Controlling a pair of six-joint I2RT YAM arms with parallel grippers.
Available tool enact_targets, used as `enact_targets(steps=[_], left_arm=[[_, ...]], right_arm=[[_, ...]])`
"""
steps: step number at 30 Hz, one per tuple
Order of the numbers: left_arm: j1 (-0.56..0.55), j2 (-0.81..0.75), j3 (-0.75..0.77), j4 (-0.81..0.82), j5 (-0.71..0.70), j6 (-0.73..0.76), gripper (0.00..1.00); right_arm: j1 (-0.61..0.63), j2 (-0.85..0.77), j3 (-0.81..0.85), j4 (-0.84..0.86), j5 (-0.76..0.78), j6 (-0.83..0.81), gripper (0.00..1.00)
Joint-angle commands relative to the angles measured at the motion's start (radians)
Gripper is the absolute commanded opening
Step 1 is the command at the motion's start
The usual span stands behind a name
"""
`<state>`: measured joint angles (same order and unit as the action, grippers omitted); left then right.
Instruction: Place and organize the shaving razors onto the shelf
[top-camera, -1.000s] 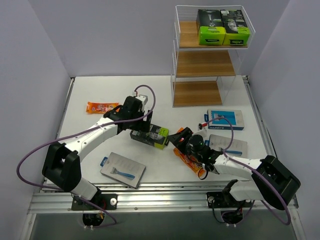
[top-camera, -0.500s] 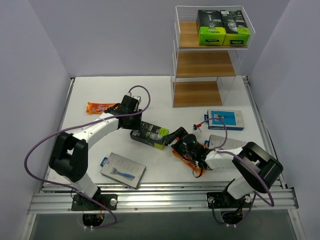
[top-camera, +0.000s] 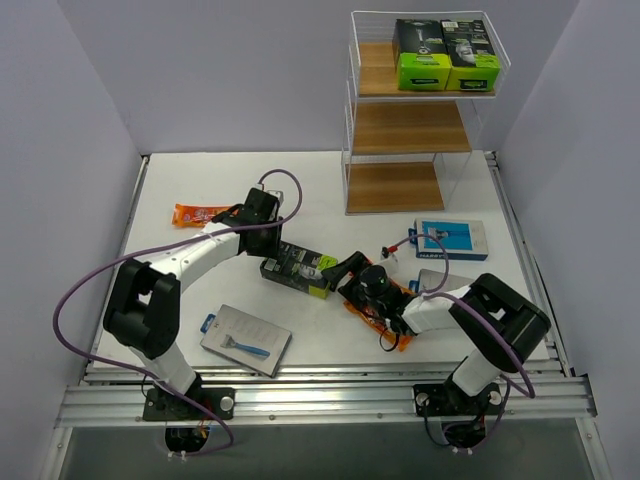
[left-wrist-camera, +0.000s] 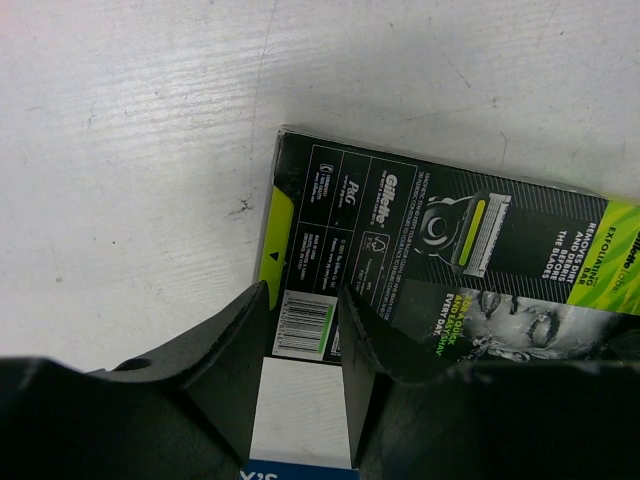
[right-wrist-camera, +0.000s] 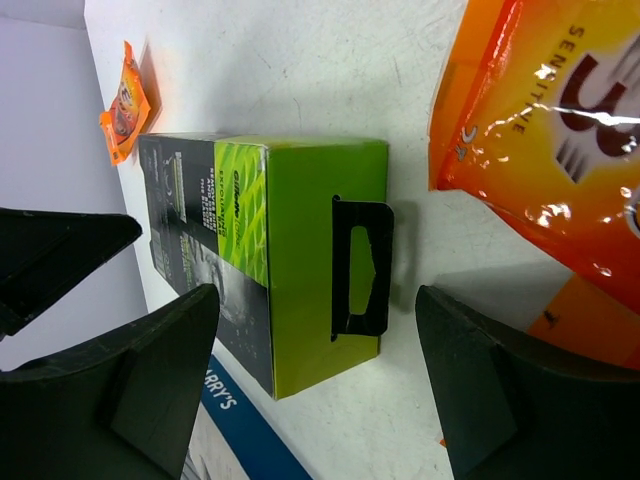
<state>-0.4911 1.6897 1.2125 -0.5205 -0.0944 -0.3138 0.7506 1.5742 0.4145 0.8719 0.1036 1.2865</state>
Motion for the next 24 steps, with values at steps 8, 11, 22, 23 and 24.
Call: enact_targets(steps=[8, 11, 22, 23, 24], left_arm=[[0.011, 0.028, 0.056, -0.010, 0.019, -0.007, 0.37], [0.013, 0.030, 0.056, -0.010, 0.025, -0.007, 0.36], [0.013, 0.039, 0.058, -0.007, 0.038, -0.007, 0.35], [0.013, 0.039, 0.059, -0.006, 0.039, -0.007, 0.35], [0.013, 0.038, 0.059, -0.006, 0.039, -0.007, 0.35]], right_arm=[[-0.022, 0.093, 0.061, 0.096, -0.030, -0.003, 0.74], [-0.028, 0.095, 0.063, 0.107, -0.038, -0.012, 0.72], [-0.045, 0.084, 0.052, 0.150, -0.064, -0.029, 0.46], [-0.045, 0.087, 0.052, 0.153, -0.070, -0.030, 0.44], [-0.046, 0.090, 0.053, 0.154, -0.073, -0.030, 0.42]])
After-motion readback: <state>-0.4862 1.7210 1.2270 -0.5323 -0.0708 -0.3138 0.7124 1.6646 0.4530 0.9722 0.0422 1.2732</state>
